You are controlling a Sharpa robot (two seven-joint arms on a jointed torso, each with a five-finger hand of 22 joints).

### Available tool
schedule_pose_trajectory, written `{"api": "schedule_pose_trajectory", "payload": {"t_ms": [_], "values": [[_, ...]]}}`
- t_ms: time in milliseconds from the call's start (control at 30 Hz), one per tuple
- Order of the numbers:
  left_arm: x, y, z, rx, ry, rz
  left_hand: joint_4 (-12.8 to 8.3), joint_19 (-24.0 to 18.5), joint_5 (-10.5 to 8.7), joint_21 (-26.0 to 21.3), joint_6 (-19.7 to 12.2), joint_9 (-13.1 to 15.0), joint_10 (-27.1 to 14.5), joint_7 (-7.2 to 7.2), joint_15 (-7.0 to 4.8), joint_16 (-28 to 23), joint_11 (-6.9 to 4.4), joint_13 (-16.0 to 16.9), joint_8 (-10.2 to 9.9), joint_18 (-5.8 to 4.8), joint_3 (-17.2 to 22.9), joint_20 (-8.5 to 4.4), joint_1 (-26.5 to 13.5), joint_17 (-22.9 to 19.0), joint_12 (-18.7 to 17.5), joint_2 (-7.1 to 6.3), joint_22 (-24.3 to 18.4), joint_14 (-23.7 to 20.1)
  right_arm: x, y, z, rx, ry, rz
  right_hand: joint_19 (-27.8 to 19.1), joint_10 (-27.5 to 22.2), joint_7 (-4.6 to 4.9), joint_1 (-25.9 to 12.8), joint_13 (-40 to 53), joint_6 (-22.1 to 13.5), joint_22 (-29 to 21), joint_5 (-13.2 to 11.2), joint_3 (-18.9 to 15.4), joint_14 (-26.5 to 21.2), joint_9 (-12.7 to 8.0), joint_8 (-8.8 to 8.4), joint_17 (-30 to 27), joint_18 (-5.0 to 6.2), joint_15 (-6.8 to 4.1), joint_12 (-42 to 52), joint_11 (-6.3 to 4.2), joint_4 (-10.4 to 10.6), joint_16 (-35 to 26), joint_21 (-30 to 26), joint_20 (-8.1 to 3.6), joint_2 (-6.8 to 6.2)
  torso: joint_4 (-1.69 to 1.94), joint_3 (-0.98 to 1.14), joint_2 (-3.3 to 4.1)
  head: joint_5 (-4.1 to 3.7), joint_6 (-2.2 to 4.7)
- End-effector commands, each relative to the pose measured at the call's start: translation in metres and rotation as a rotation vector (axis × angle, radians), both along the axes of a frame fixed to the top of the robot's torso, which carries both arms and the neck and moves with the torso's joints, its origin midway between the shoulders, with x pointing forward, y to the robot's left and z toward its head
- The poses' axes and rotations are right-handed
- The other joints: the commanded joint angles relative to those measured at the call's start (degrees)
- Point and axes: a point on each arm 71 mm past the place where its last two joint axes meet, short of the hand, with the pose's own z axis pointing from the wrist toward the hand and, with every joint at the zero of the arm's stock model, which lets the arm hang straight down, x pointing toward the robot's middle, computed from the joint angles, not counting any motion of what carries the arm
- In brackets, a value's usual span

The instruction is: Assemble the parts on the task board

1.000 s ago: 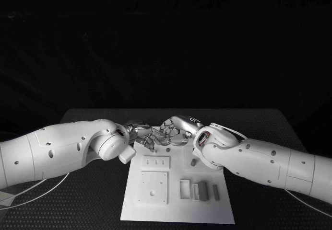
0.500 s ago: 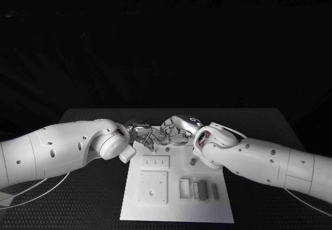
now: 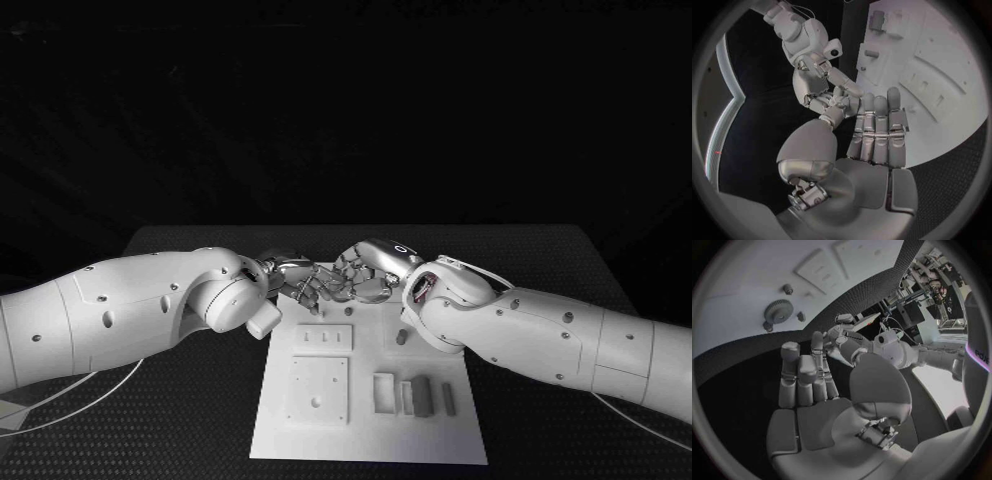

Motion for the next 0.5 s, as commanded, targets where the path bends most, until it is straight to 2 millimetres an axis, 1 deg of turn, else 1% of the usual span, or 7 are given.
{"api": "schedule_pose_trajectory", "payload": {"t_ms": [33,267,500], "values": [[0.0005,-0.0006,0.0025,-0.008,-0.012,-0.007,0.01,-0.05,-0.35,0.29,0.37,0.13,0.47,0.02,-0.51,0.28,0.02,0.1,0.31,1.0,-0.34,-0.45,-0.01,0.07,0.2,-0.52,0.11,-0.08,-0.0005,-0.0003,-0.0027,-0.021,0.003,0.005,0.27,0.57,0.0,-0.37,0.1,0.58,1.02,0.1,-0.24,0.02,0.04,0.36,0.01,2.74,-0.33,-0.23,-0.03,0.02,0.03,-0.21,-0.24,0.18,-0.04,0.04,0.0,0.02,0.03],[0.0001,-0.0013,0.0025,-0.008,-0.01,-0.011,-0.18,0.01,-0.35,0.32,0.47,0.26,0.46,-0.06,-0.61,0.6,-0.05,0.28,0.34,0.98,-0.32,-0.58,0.17,0.12,0.42,-0.57,0.33,-0.11,-0.0006,0.0,-0.0028,-0.02,0.002,0.003,0.27,0.6,-0.01,-0.39,0.15,0.61,1.02,0.1,-0.24,0.02,0.04,0.38,0.01,2.74,-0.35,-0.24,-0.04,0.03,0.02,-0.21,-0.24,0.19,-0.03,0.02,0.01,-0.01,0.03],[0.0002,0.0001,0.0023,-0.005,-0.01,-0.005,-1.65,0.05,-0.34,0.31,0.49,0.51,0.25,-0.16,-0.75,1.11,-0.09,0.62,0.25,0.84,1.15,-0.77,2.64,0.06,0.78,0.05,0.79,-0.31,-0.0005,-0.0005,-0.003,-0.02,0.001,0.003,0.26,0.61,-0.02,-0.42,0.19,0.62,1.02,0.1,-0.25,0.02,0.04,0.38,0.01,2.74,-0.36,-0.25,-0.05,0.03,0.02,-0.22,-0.24,0.18,-0.04,0.04,0.01,-0.03,0.0]]}}
